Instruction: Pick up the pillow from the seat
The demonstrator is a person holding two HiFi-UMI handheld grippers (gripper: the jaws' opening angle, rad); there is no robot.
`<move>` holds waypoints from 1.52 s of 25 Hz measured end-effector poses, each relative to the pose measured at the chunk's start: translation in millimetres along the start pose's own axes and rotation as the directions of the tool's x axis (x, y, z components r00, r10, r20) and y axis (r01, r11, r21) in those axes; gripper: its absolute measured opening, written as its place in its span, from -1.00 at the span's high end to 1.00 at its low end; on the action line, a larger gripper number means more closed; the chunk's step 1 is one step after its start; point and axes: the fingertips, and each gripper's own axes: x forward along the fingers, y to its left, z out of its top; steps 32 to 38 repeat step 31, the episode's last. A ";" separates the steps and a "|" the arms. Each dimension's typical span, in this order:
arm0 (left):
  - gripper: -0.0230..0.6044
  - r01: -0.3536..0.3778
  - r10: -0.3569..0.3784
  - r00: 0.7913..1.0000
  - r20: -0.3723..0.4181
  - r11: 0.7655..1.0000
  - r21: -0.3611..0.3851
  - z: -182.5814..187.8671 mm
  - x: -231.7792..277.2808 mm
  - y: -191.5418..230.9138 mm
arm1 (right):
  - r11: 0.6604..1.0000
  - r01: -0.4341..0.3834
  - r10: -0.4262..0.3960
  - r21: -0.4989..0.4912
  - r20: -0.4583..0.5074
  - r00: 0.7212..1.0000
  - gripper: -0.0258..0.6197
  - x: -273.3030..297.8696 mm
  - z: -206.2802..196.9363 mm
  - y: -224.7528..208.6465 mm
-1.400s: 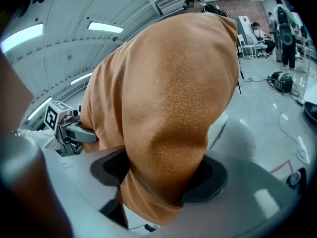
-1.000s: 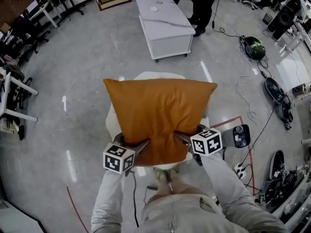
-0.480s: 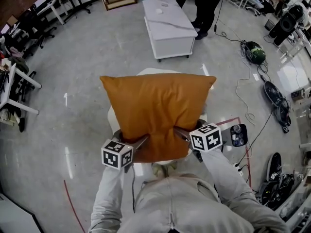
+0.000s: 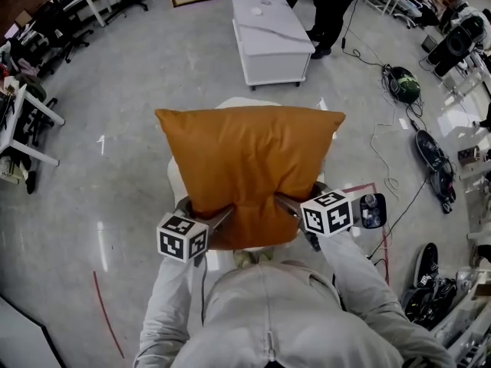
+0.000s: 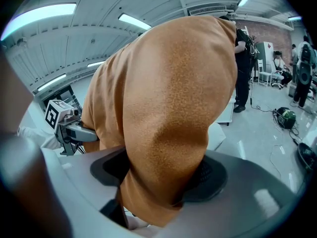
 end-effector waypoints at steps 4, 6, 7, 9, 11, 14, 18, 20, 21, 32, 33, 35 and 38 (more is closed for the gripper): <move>-0.11 0.001 -0.001 1.000 0.001 1.000 0.004 -2.0 -3.0 1.9 | 1.000 0.004 -0.004 0.000 0.002 1.000 -0.02 1.6 -1.5 3.8; -0.11 -0.001 0.001 1.000 0.003 1.000 0.006 -0.6 -4.7 3.7 | 1.000 0.006 -0.006 -0.002 0.005 1.000 -0.01 2.7 0.5 5.6; -0.11 -0.002 0.002 1.000 0.005 1.000 0.007 0.6 -5.7 4.9 | 1.000 0.006 -0.006 -0.004 0.007 1.000 -0.01 3.4 2.2 6.5; -0.11 -0.004 0.004 1.000 0.007 1.000 0.009 2.7 -7.9 7.0 | 1.000 0.005 -0.005 -0.006 0.010 1.000 -0.01 4.4 5.2 8.6; -0.11 -0.004 0.004 1.000 0.009 1.000 0.009 4.0 -10.1 9.0 | 1.000 0.007 -0.007 -0.008 0.012 1.000 -0.01 5.1 7.5 11.1; -0.11 -0.004 0.004 1.000 0.011 1.000 0.009 4.9 -11.7 12.6 | 1.000 0.010 -0.009 -0.013 0.013 1.000 -0.01 7.4 10.0 13.5; -0.12 -0.002 0.001 1.000 0.015 1.000 0.008 6.0 -11.8 15.2 | 1.000 0.014 -0.014 -0.013 0.014 1.000 -0.01 8.9 12.0 14.2; -0.11 0.000 -0.001 1.000 0.016 1.000 0.007 5.4 -11.6 15.3 | 1.000 0.017 -0.016 -0.014 0.014 1.000 -0.01 8.9 11.6 14.4; -0.11 0.001 -0.001 1.000 0.016 1.000 0.006 5.1 -11.2 15.3 | 1.000 0.018 -0.018 -0.014 0.014 1.000 -0.01 9.0 11.5 14.2; -0.11 0.004 -0.004 1.000 0.021 1.000 -0.001 1.3 -10.5 13.3 | 1.000 0.025 -0.024 -0.017 0.013 1.000 0.00 7.8 8.1 13.9; -0.11 0.004 -0.004 1.000 0.021 1.000 -0.001 1.3 -10.5 13.3 | 1.000 0.025 -0.024 -0.017 0.013 1.000 0.00 7.8 8.1 13.9; -0.11 0.004 -0.004 1.000 0.021 1.000 -0.001 1.3 -10.5 13.3 | 1.000 0.025 -0.024 -0.017 0.013 1.000 0.00 7.8 8.1 13.9; -0.11 0.004 -0.004 1.000 0.021 1.000 -0.001 1.3 -10.5 13.3 | 1.000 0.025 -0.024 -0.017 0.013 1.000 0.00 7.8 8.1 13.9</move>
